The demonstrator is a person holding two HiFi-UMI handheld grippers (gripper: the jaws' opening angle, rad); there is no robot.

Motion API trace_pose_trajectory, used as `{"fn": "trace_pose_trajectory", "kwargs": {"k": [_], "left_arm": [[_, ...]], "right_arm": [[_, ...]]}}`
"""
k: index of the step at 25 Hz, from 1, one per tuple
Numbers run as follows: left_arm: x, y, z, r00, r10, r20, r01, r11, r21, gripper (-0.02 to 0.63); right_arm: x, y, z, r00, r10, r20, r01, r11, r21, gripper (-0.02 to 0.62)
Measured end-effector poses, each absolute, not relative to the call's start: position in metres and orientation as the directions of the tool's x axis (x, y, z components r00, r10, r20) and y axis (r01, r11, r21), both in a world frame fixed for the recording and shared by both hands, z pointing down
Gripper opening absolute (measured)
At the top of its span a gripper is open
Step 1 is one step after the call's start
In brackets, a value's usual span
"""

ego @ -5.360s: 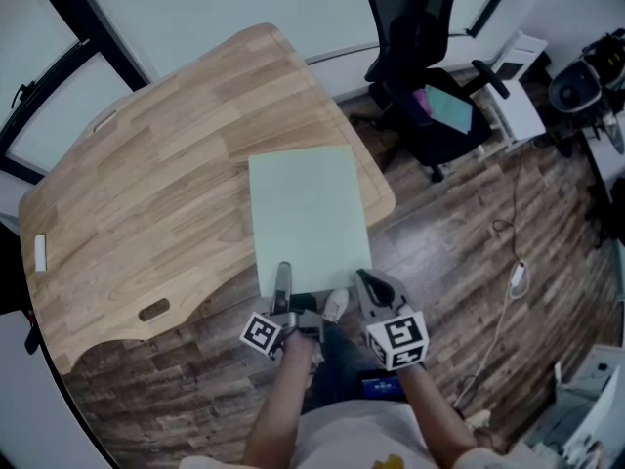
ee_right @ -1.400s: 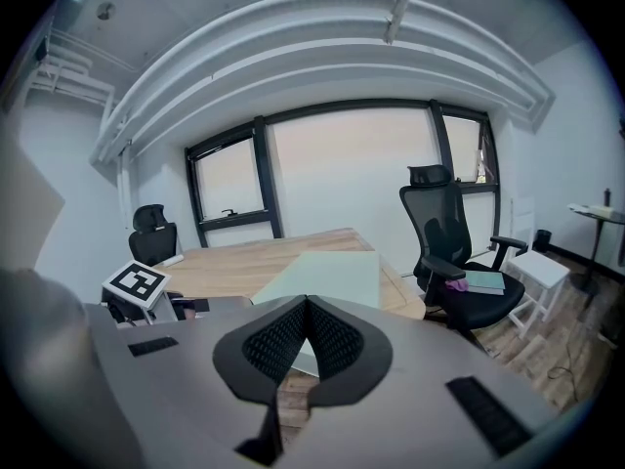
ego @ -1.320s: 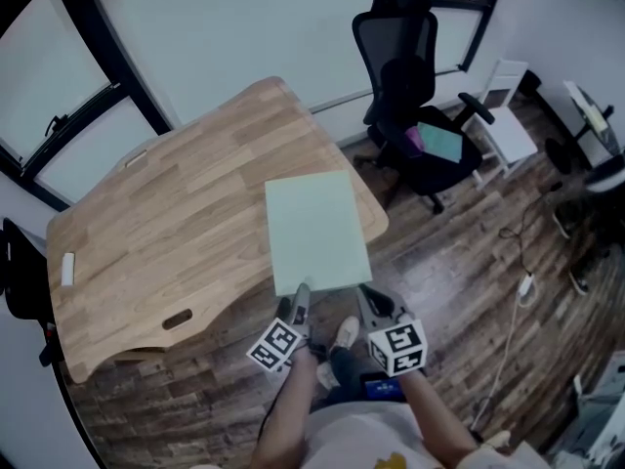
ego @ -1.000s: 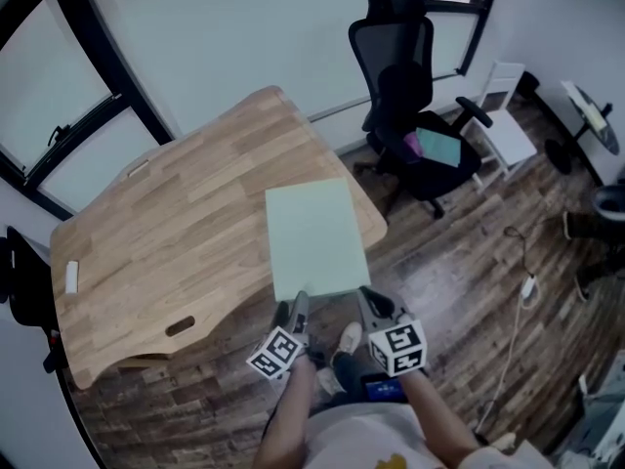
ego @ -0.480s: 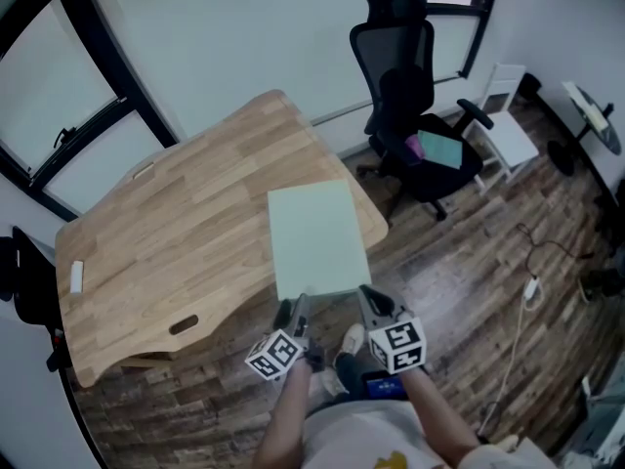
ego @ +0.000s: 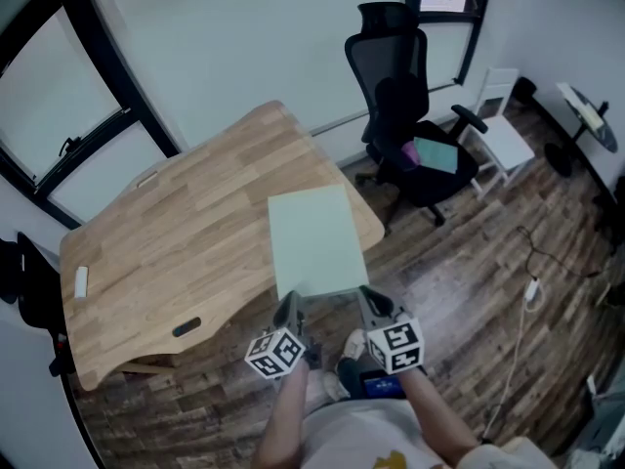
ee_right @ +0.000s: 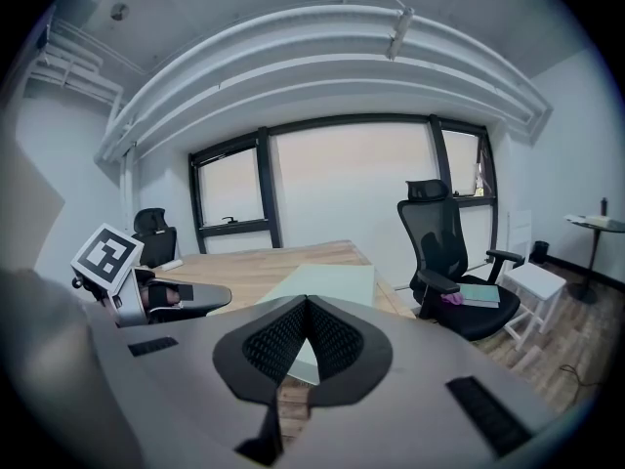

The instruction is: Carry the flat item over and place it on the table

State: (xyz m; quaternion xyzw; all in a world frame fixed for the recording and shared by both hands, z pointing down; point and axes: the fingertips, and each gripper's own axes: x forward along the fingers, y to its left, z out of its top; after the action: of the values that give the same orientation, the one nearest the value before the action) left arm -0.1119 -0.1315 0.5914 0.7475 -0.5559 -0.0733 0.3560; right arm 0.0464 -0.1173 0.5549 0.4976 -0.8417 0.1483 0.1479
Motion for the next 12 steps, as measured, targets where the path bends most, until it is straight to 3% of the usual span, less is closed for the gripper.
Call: {"fn": "trace_pose_trajectory", "kwargs": {"k": [8, 12], "left_arm": [[-0.111, -0.136, 0.544, 0.335, -0.908, 0.251, -0.903, -0.233, 0.362, 0.002], [-0.106, -0.131, 0.530, 0.354, -0.904, 0.240, -0.906, -0.267, 0.329, 0.002]], "right_arm": [[0.040, -0.109, 0.532, -0.458, -0.814, 0.357, -0.884, 0.461, -0.081, -0.002], [0.047, -0.107, 0.529, -0.412, -0.842, 0.348, -0.906, 0.418, -0.063, -0.002]]}}
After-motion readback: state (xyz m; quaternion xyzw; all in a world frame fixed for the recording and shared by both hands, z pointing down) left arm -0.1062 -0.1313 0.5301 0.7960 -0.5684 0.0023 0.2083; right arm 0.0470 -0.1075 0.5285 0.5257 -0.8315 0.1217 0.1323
